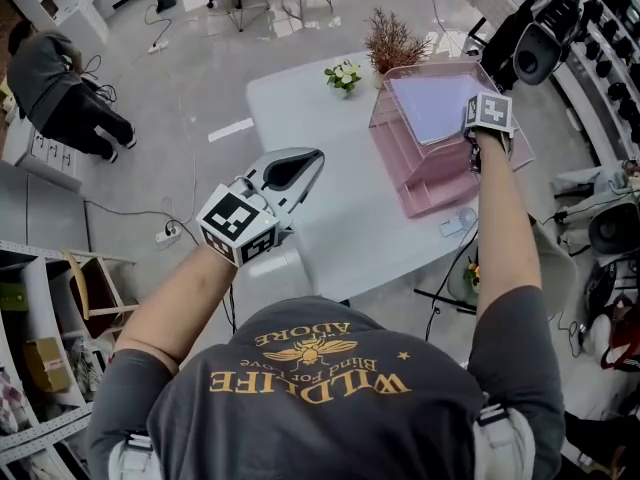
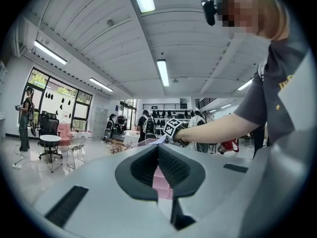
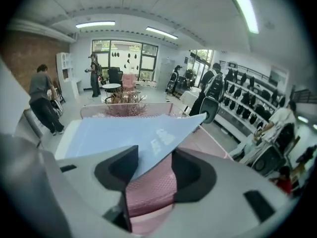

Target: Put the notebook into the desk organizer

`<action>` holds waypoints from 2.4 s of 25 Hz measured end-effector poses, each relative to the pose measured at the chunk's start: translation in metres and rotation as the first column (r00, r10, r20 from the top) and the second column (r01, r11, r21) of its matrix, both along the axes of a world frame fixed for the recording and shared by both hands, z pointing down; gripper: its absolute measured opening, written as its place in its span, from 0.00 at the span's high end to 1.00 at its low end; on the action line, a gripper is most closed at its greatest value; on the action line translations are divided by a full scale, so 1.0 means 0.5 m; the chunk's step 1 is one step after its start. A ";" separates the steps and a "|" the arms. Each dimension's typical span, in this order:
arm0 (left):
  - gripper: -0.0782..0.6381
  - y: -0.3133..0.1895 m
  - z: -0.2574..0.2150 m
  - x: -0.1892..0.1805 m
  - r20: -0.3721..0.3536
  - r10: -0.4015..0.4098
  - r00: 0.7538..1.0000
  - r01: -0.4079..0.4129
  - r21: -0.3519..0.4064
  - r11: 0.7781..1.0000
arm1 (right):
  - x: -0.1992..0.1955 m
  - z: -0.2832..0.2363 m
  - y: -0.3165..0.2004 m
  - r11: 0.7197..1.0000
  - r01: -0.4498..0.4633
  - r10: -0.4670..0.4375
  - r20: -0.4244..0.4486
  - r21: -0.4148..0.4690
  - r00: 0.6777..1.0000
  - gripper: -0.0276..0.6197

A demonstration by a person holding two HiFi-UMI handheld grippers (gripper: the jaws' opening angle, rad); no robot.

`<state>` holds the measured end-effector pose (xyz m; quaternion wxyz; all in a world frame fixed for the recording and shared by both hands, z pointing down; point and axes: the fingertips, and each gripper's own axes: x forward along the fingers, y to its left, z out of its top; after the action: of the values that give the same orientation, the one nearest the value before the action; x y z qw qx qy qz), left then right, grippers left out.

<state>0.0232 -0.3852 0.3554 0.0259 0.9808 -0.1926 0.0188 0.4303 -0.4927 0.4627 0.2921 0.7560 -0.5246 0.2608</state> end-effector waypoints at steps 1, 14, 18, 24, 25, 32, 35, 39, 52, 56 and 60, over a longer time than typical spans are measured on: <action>0.89 0.000 0.001 -0.002 -0.001 -0.003 1.000 0.003 -0.006 1.000 | 0.003 -0.002 0.000 1.000 0.002 -0.003 -0.036 -0.012 0.999 0.64; 0.89 0.006 -0.009 0.007 -0.017 -0.011 1.000 0.011 -0.005 1.000 | 0.042 -0.084 0.019 0.994 0.014 0.002 -0.145 0.112 0.989 0.37; 0.89 0.012 -0.029 0.003 -0.027 -0.022 0.999 0.023 0.014 1.000 | -0.020 -0.155 0.015 0.960 0.126 -0.108 -0.083 0.248 0.991 0.37; 0.89 0.021 -0.067 -0.011 -0.058 -0.096 0.994 0.098 0.030 0.995 | -0.135 -0.293 0.025 0.811 0.301 -0.345 -0.006 0.502 0.939 0.37; 0.89 0.024 -0.074 -0.015 -0.063 -0.114 0.991 0.116 0.035 0.993 | -0.154 -0.314 0.030 0.777 0.323 -0.385 0.001 0.541 0.923 0.37; 0.89 0.061 -0.119 -0.057 -0.100 -0.231 0.968 0.238 0.073 0.969 | -0.287 -0.433 0.094 0.518 0.403 -0.651 0.042 0.754 0.758 0.49; 0.89 0.091 -0.137 -0.091 -0.122 -0.269 0.956 0.278 0.068 0.958 | -0.340 -0.446 0.130 0.467 0.392 -0.721 0.084 0.793 0.688 0.64; 0.89 0.131 -0.141 -0.155 -0.125 -0.294 0.948 0.303 0.058 0.951 | -0.426 -0.432 0.195 0.425 0.384 -0.781 0.117 0.820 0.614 0.87; 0.89 0.239 -0.043 -0.343 -0.100 -0.375 0.922 0.375 -0.014 0.927 | -0.675 -0.268 0.363 0.408 0.510 -0.854 0.118 0.757 0.507 0.96; 0.89 0.256 -0.043 -0.320 -0.094 -0.424 0.901 0.428 0.027 0.904 | -0.665 -0.249 0.361 0.367 0.588 -0.880 0.064 0.721 0.471 0.96; 0.89 0.255 -0.040 -0.302 -0.099 -0.518 0.850 0.522 0.022 0.853 | -0.646 -0.230 0.351 0.324 0.655 -0.910 0.037 0.683 0.412 0.96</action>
<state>-0.1276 -0.2578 0.3353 0.0149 0.8923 -0.4497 -0.0374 0.1072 -0.3171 0.3478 0.0210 0.3640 -0.9290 0.0634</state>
